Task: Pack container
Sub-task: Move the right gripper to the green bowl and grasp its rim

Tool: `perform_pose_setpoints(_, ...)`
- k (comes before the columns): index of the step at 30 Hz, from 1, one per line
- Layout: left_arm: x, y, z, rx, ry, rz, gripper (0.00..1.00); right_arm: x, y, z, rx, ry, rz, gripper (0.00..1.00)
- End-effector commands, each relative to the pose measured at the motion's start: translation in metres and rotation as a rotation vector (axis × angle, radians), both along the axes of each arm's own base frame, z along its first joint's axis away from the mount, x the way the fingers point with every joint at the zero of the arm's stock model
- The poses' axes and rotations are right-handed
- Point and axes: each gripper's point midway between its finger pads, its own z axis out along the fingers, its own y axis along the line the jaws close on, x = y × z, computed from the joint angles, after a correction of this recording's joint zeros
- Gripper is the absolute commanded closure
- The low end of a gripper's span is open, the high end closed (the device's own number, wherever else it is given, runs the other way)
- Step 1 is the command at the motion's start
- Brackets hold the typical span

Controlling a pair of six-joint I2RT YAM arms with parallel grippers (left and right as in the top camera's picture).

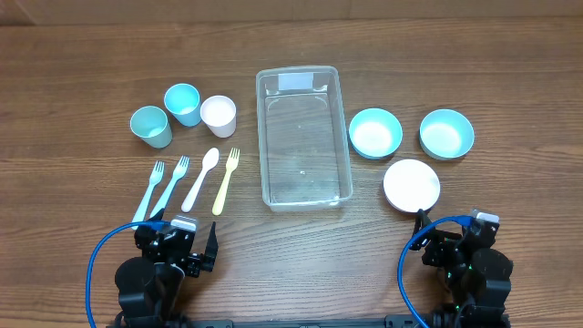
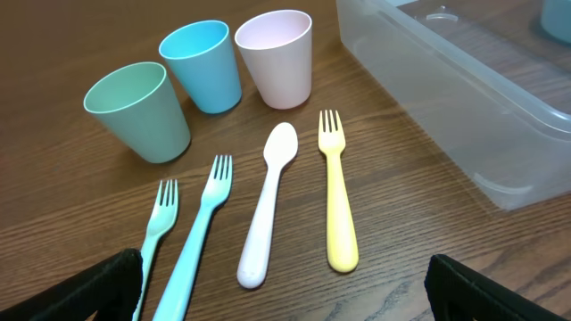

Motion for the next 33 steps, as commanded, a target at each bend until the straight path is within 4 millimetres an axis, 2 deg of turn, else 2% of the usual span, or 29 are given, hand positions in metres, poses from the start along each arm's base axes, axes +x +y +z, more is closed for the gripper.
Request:
perform_pose_setpoints(1,0.000,-0.003,0.001,0.002,-0.009,-0.019,0.00,0.000,0.001,-0.004,0.000,0.004,0.006,0.00)
perform_pose_setpoints(26,0.000,-0.003,0.001,0.002,-0.009,-0.019,0.00,0.000,0.001,-0.004,-0.001,0.004,0.005,0.00)
perform_pose_setpoints(28,0.003,-0.004,0.009,0.006,-0.045,-0.026,0.00,-0.001,-0.011,-0.004,-0.041,0.005,-0.054,0.00)
perform_pose_setpoints(30,0.005,-0.015,0.021,-0.021,-0.094,-0.083,0.00,0.007,-0.006,0.010,0.001,-0.059,-0.037,0.00)
perform_pose_setpoints(33,-0.001,-0.039,0.026,-0.077,-0.109,-0.225,0.00,0.012,0.029,0.026,0.192,-0.119,0.100,0.00)
